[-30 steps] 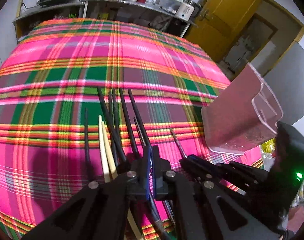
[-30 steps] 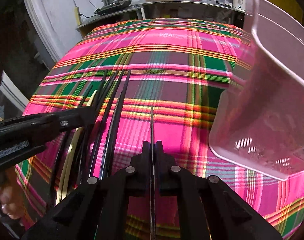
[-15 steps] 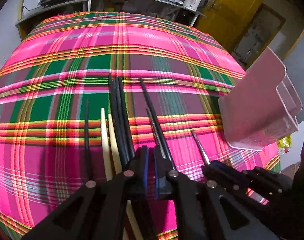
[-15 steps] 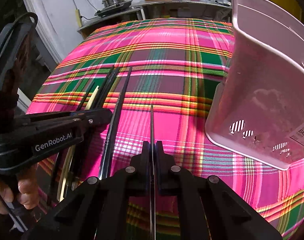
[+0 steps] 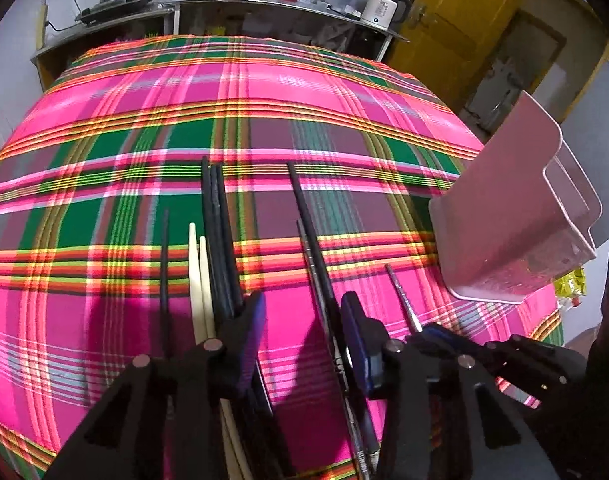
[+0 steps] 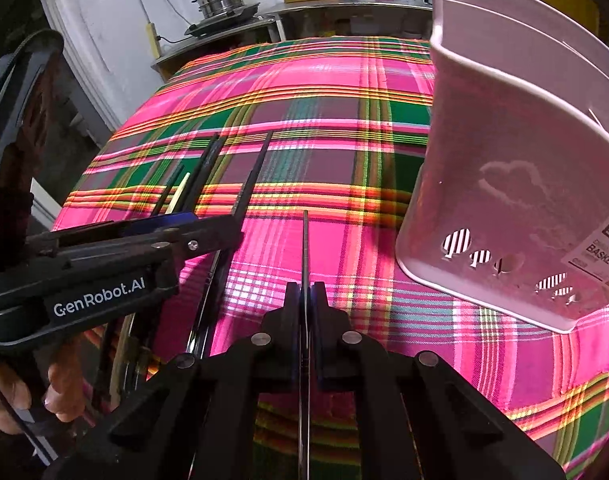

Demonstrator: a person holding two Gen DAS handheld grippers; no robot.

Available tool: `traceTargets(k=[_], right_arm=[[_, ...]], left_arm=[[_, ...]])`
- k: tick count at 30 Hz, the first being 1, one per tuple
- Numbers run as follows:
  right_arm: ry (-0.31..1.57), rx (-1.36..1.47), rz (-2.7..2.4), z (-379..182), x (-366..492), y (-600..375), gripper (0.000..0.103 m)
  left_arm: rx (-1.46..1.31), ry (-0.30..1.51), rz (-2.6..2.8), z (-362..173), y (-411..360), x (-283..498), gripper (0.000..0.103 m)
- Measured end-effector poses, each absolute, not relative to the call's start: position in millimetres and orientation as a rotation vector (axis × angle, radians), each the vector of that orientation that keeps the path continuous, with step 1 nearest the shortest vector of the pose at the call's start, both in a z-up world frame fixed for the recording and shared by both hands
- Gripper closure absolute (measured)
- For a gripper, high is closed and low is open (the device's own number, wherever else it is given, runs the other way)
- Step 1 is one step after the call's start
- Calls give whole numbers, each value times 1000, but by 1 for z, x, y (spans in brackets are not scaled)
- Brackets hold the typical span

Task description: Organize utensils

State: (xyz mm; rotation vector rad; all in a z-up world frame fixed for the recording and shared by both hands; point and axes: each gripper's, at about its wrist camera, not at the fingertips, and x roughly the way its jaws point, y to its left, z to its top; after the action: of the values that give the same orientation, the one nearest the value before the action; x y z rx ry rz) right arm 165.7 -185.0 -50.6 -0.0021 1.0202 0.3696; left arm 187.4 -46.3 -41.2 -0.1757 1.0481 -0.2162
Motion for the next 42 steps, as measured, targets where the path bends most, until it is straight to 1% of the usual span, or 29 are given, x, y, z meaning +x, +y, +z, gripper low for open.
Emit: traceTargets(k=[13,14,16,23,26,28,33,37,42], right_arm=[[1016,-3,364,-50,165,-185,98],[1016,-3,363,-50,165,-185,98],[1017,-2,362,-50,165,-185,98],[1018,-21,362,-50,169,-180,98],[1016,-26,363,-49,173,-176,98],[1015,-29,356,-49,177,-173,97],[1014,-37,356,-51,184,-165,98],[1007,-37,372,-49,184,-162,98],[964,-8,396,-32,172,-168,98]], left_arm=[[-76,1029,-169,-40,-54,178,64],[-68,1029,-158,-39,-55,180,67],[-32,1028,-132,-40,-56,183,79],[-43,1037,-156,-38,-51,192,79],[-51,1039,-174,-38,-49,198,82],[-38,1036,-176,-38,-49,199,90],[-51,1036,-205,-38,-45,201,95],[-102,1047,-233,-37,-39,200,96],[-136,1028,-266,-25,-35,188,96]])
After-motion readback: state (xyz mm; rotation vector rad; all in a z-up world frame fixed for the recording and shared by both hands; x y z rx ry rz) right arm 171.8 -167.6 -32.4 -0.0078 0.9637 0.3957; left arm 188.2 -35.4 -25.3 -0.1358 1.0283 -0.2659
